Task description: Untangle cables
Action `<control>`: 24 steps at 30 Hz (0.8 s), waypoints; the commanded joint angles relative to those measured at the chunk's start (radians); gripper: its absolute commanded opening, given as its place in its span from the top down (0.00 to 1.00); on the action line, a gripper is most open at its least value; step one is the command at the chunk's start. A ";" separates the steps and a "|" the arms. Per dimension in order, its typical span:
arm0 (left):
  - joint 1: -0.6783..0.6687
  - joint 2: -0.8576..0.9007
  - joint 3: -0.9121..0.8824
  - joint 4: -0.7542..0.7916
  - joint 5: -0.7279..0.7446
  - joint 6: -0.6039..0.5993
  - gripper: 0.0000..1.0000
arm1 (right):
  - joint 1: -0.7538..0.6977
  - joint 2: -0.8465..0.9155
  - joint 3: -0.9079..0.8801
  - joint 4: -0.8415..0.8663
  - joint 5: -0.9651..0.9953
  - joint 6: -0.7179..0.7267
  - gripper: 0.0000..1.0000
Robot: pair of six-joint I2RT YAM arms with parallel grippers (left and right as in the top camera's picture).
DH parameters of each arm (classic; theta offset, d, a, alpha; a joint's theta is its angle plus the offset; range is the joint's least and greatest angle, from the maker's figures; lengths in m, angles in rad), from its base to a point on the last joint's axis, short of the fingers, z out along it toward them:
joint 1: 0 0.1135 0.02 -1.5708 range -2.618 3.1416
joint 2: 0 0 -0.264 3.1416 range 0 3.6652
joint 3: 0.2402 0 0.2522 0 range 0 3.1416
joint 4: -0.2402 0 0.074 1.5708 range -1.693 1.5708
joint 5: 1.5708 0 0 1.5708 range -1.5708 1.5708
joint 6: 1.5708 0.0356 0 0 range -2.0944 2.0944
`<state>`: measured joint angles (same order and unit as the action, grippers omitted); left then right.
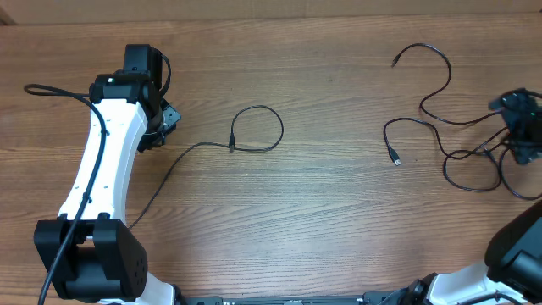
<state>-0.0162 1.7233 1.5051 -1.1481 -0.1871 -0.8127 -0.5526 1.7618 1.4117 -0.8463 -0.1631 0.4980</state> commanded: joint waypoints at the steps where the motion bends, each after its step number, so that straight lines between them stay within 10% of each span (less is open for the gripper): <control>1: -0.025 0.036 0.003 0.014 0.042 0.005 0.96 | 0.119 0.007 0.003 0.000 -0.040 -0.006 0.00; 14: -0.090 0.271 0.003 0.001 0.107 0.008 0.96 | 0.648 0.008 0.003 -0.057 0.253 0.000 0.00; 24: -0.110 0.370 0.003 0.000 0.136 0.104 0.96 | 0.579 0.022 0.003 -0.069 0.482 0.008 0.08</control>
<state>-0.1230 2.0834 1.5051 -1.1450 -0.0635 -0.7498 0.0898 1.7741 1.4117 -0.9165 0.2264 0.4961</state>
